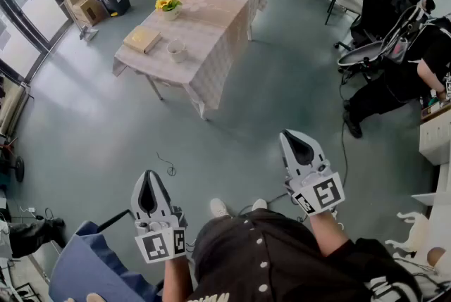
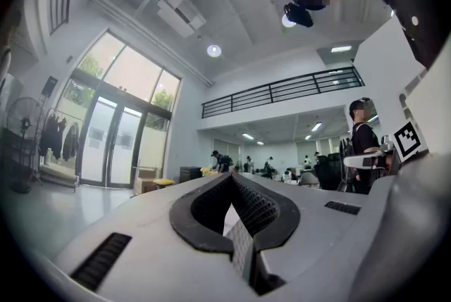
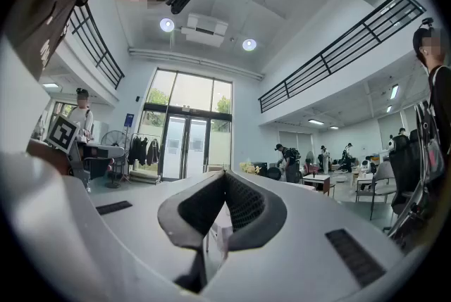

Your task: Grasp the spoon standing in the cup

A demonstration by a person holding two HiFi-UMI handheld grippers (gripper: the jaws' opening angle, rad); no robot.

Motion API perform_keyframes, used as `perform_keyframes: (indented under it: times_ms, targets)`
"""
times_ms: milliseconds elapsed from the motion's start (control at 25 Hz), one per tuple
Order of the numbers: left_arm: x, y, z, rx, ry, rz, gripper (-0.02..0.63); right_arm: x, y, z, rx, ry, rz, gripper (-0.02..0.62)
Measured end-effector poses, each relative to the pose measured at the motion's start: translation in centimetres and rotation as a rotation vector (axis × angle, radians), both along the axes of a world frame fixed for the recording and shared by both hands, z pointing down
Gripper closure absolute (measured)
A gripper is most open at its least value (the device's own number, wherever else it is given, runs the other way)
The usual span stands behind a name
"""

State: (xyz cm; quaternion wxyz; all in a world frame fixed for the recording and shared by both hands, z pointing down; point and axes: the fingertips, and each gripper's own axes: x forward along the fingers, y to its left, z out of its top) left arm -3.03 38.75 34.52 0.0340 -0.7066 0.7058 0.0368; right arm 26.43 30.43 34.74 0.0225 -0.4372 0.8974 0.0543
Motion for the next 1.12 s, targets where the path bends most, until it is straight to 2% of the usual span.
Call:
perform_keyframes:
  times_ms: [560,880,1120]
  targets:
    - [-0.5,0.3,0.5,-0.008,0.005,-0.006,0.589,-0.7,0.5,0.0,-0.013,-0.048,-0.025,0.607]
    - [-0.5,0.3,0.5,-0.009,0.005,-0.003,0.589,-1.2,0.7,0.6,-0.023,-0.026,-0.023,0.606]
    - [-0.8,-0.1,0.1,-0.01,0.001,-0.002,0.589,-1.5,0.0,0.4,-0.033,-0.033,-0.014,0.574]
